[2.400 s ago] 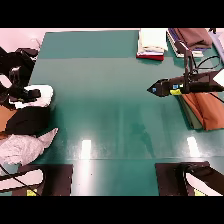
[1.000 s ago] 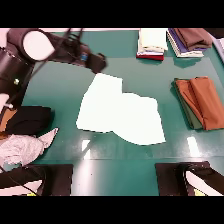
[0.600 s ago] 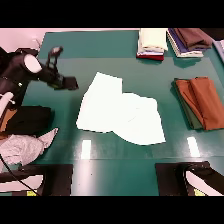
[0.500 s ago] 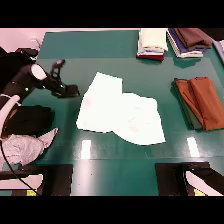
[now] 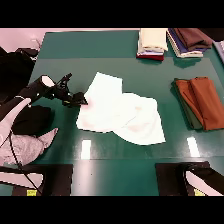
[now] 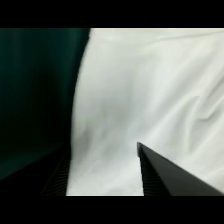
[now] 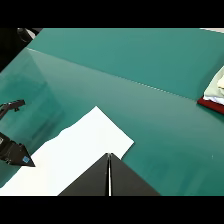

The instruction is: Fold the shirts.

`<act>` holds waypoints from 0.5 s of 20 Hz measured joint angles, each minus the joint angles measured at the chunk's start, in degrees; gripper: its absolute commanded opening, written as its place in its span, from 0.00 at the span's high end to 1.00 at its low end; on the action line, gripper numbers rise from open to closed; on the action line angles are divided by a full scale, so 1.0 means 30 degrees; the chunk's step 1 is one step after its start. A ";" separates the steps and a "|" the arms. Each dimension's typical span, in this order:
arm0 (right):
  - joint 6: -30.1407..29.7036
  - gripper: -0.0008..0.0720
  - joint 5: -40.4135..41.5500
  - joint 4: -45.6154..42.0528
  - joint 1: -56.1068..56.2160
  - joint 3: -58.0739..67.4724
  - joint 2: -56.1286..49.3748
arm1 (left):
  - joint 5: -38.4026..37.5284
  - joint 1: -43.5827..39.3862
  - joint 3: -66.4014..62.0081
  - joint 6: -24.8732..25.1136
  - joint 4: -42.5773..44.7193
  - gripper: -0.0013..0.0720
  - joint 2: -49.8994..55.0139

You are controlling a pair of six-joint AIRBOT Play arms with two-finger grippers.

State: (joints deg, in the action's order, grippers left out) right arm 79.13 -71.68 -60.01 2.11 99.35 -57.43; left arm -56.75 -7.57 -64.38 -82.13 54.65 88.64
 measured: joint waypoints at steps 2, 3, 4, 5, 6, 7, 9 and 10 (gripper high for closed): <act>0.0117 0.96 -0.0058 -0.0007 0.0000 -0.0007 0.0000 | 0.0270 -0.0299 0.0044 0.0160 -0.0124 0.95 0.0102; 0.0175 0.96 -0.0109 0.0000 0.0000 -0.0087 0.0015 | 0.0342 -0.0408 0.0022 0.0233 -0.0044 0.94 0.0117; 0.0233 0.96 -0.0219 -0.0022 0.0000 -0.0342 0.0095 | 0.0357 -0.0452 -0.0146 0.0357 -0.0117 0.94 0.0109; 0.0306 0.96 -0.0284 -0.0138 0.0000 -0.0809 0.0270 | 0.0350 -0.0495 -0.0510 0.0474 -0.0168 0.95 0.0058; 0.0452 0.96 -0.0430 -0.0415 -0.0007 -0.1472 0.0495 | 0.0226 -0.0546 -0.0976 0.0641 -0.0087 0.95 -0.0015; 0.0678 0.96 -0.0670 -0.0976 -0.0007 -0.2455 0.0809 | -0.0015 -0.0590 -0.1552 0.0794 0.0066 0.95 -0.0160; 0.1304 0.96 -0.1151 -0.2623 -0.0029 -0.4852 0.1596 | -0.0313 -0.0597 -0.2907 0.1071 0.0554 0.94 -0.0605; 0.1596 0.96 -0.1428 -0.3483 -0.0153 -0.6441 0.2069 | -0.0452 -0.0590 -0.3585 0.1180 0.0867 0.94 -0.0874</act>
State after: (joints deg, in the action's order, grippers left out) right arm 83.92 -75.96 -70.46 1.65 80.03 -51.22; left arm -58.11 -9.34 -75.13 -78.59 57.25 86.02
